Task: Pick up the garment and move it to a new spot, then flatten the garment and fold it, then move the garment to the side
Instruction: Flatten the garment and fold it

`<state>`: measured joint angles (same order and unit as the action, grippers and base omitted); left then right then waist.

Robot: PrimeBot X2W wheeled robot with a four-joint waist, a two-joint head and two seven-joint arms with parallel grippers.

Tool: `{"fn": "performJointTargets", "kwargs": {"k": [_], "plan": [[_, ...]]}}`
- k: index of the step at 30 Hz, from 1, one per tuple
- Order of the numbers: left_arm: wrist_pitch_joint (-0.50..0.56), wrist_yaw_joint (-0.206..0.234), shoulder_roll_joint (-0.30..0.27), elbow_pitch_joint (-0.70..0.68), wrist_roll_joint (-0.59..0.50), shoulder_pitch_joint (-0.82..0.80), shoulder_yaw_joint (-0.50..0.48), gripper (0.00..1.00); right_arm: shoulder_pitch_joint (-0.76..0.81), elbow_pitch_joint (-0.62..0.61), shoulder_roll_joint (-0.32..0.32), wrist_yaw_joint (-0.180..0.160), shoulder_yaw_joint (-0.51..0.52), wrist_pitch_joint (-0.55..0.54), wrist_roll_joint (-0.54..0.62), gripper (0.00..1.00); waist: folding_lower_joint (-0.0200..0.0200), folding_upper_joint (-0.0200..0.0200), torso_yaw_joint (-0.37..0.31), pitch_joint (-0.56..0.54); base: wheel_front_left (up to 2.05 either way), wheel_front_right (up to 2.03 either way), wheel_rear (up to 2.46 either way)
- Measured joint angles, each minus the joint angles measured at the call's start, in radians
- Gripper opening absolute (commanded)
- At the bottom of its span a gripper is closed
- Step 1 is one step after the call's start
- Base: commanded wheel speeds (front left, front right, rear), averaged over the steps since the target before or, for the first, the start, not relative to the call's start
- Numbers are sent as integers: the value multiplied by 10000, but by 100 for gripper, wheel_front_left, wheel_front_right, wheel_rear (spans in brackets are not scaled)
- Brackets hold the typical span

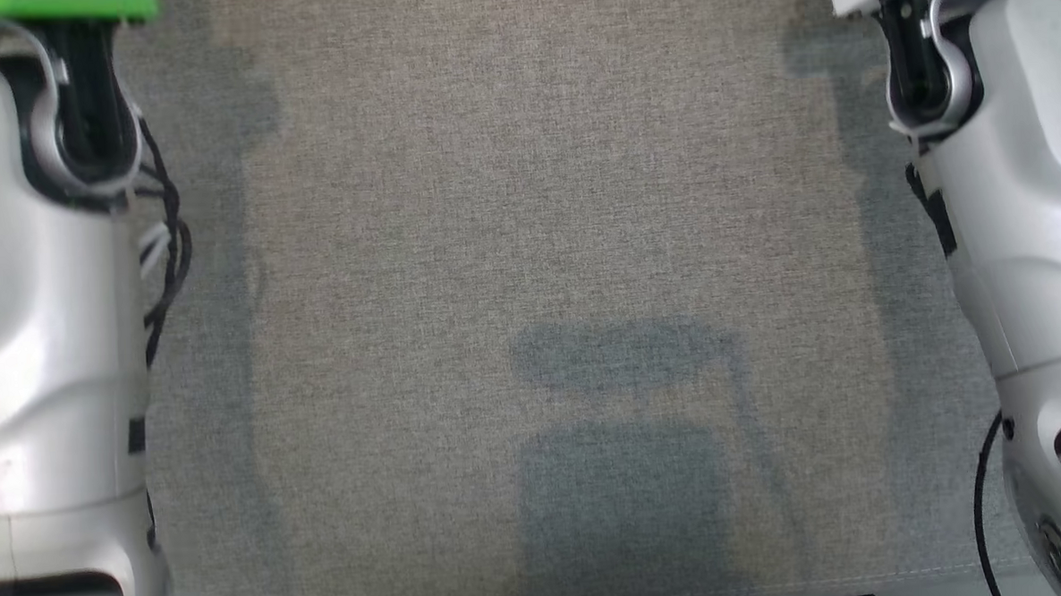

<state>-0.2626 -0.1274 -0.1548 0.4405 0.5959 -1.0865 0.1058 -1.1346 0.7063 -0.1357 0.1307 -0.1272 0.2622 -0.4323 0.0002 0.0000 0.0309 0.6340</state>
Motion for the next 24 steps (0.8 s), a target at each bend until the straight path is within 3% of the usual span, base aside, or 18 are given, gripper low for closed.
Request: {"fn": "performJointTargets", "kwargs": {"k": [7, 12, 22, 24], "plan": [[0, -4, -416, -2196, 792, 3229, -29, 0, 2388, -1333, -673, 0, -608, 4, -1120, 0, -1, 0, 9, -672, 0, 0, 0], [0, -4, -265, -3271, 880, 5456, -383, 0, 4307, -2483, -825, 0, -698, 4, -1499, 0, -3, 0, 38, -1226, 0, 0, 0], [0, -12, 234, -3567, -215, 8749, -69, 0, 7628, -3841, -420, 0, -138, 4, -1444, 0, -3, 0, 125, -2399, 0, 0, 0], [0, -12, 564, -3452, -272, 9505, -67, 0, 8516, -4199, -311, 0, 222, 4, -1252, 0, -3, 0, 162, -2768, 0, 0, 0]]}}
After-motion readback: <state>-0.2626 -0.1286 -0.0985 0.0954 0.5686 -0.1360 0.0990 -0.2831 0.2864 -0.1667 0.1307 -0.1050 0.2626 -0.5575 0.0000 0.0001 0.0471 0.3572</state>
